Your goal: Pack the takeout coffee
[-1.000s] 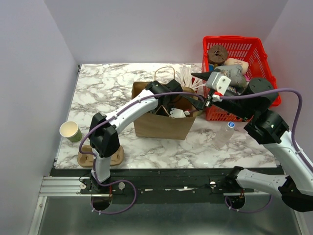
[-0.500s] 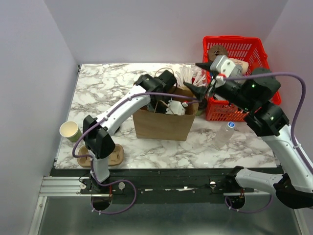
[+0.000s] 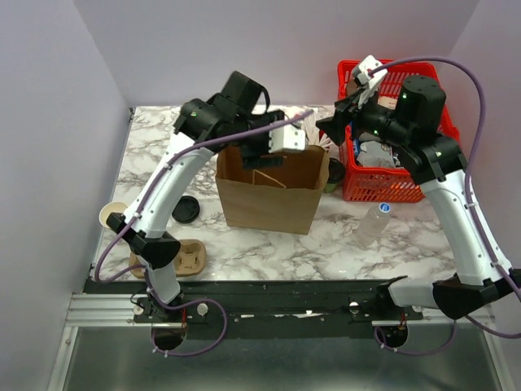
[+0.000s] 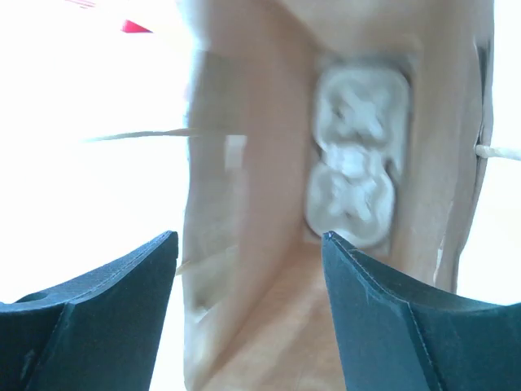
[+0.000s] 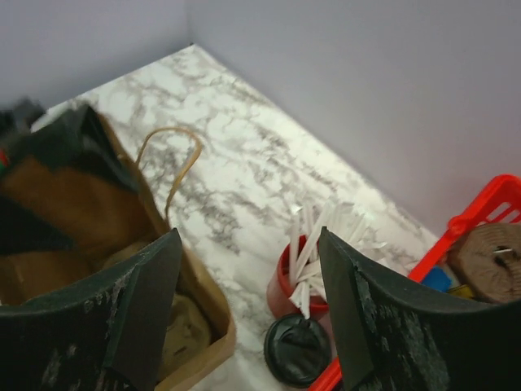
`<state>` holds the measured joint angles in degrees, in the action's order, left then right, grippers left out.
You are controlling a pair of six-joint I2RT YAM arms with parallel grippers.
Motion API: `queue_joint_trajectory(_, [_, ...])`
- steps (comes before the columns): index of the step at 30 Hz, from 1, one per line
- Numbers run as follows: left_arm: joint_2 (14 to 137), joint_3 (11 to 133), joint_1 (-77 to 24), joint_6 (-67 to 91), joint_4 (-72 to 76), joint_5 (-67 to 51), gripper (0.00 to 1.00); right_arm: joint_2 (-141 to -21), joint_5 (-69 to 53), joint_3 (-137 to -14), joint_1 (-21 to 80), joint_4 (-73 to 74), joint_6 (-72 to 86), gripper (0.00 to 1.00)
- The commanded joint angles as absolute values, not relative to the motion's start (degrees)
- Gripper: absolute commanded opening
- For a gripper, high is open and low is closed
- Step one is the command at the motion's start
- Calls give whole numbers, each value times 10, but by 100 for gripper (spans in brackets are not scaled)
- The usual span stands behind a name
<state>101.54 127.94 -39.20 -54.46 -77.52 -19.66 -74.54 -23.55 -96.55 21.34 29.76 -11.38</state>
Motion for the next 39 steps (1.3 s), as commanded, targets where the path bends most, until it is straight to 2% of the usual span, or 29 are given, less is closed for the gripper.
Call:
queue_joint_trajectory(1, [1005,1392,-345,-452,-865,-276,79,-760,-320,-961,212,388,-122,76])
queue_joint_trajectory(5, [958,1377,-289,-397,-802,-290,80,-773,-365,-935,211,391,-160,79])
queue_joint_trajectory(8, [912,1299,-251,-334,-708,-275,84,-804,-419,-946,212,412,-207,79])
queue_joint_trajectory(11, [892,1238,-201,-206,-634,-245,85,-841,-455,-956,214,417,-224,79])
queue_joint_trajectory(13, [886,1207,-169,-127,-607,-243,85,-860,-462,-975,220,424,-241,79])
queue_joint_trajectory(17, [861,1148,-151,-83,-565,-236,85,-921,-460,-1012,243,453,-283,76])
queue_joint_trajectory(18, [848,1137,-149,-78,-545,-234,85,-931,-458,-1019,246,454,-285,74])
queue_joint_trajectory(21, [829,1105,-142,-69,-518,-232,85,-947,-460,-1050,258,468,-299,52])
queue_joint_trajectory(22, [824,1096,-141,-69,-513,-231,85,-946,-458,-1054,262,470,-309,37])
queue_joint_trajectory(25, [809,1072,-136,-71,-498,-217,85,-917,-447,-1045,286,484,-357,14])
queue_joint_trajectory(31, [780,1002,-132,-76,-461,-203,85,-798,-392,-910,367,438,-419,1])
queue_joint_trajectory(39, [756,938,-111,-62,-422,-218,85,-685,-320,-781,464,358,-467,1])
